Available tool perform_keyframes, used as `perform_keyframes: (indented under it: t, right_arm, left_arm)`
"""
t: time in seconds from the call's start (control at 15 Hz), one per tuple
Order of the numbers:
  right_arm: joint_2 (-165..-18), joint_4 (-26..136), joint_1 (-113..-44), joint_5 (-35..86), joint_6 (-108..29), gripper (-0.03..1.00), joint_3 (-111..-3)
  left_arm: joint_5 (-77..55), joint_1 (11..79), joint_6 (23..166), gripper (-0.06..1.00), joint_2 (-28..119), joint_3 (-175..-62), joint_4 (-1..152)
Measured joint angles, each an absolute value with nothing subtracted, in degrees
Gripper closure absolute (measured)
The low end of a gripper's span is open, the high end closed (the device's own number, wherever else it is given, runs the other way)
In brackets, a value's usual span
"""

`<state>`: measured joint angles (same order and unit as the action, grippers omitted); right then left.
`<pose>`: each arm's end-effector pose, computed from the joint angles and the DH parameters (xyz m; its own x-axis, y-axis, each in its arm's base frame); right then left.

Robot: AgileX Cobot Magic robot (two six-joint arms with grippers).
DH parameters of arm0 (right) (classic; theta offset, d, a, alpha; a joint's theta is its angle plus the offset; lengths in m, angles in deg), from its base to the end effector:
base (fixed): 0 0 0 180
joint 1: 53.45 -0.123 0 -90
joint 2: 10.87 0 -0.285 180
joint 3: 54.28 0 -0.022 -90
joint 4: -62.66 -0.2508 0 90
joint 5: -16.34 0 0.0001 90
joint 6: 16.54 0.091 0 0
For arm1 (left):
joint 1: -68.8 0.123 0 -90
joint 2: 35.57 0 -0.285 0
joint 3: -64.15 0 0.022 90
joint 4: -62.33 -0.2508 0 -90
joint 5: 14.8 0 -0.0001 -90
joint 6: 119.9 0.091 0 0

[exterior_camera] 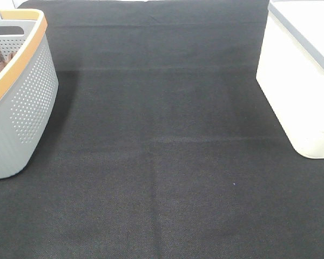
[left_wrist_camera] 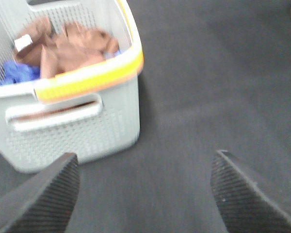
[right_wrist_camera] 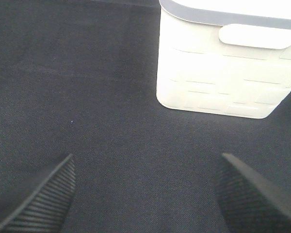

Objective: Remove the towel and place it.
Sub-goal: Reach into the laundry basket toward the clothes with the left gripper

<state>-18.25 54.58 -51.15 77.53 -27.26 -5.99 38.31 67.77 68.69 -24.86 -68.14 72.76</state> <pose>-0.0068 0.0115 0.2787 -0.4362 -0.1002 -0.8943 -0.1228 0.9911 -0.0512 0.0058 -0.0133 0.2936 -0.3531 0.0458 -0.9345 0.1671 0.9858 -0.0148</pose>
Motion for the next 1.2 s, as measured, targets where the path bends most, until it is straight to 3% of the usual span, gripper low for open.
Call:
perform_keyframes:
  t: [0.27, 0.53, 0.8, 1.0, 1.2]
  right_arm:
    - [-18.25, 54.58, -51.15, 77.53, -27.26, 0.22, -5.99]
    - [-18.25, 54.58, -51.15, 77.53, -27.26, 0.22, -5.99]
    - [-18.25, 54.58, -51.15, 77.53, -27.26, 0.22, -5.99]
    - [-18.25, 54.58, -51.15, 77.53, -27.26, 0.22, -5.99]
    - [-18.25, 54.58, -51.15, 77.53, -27.26, 0.22, -5.99]
  left_arm:
    - [18.89, 67.77, 66.8, 0.22, -8.87, -69.68, 72.41]
    - [14.93, 67.72, 66.74, 0.24, 9.92, -80.91, 66.11]
    - [16.94, 67.72, 66.74, 0.25, 27.45, -98.16, 64.22]
    - [28.17, 67.72, 65.65, 0.25, 40.98, -111.68, 61.47]
    - [34.18, 67.72, 65.48, 0.25, 47.62, -117.58, 59.29]
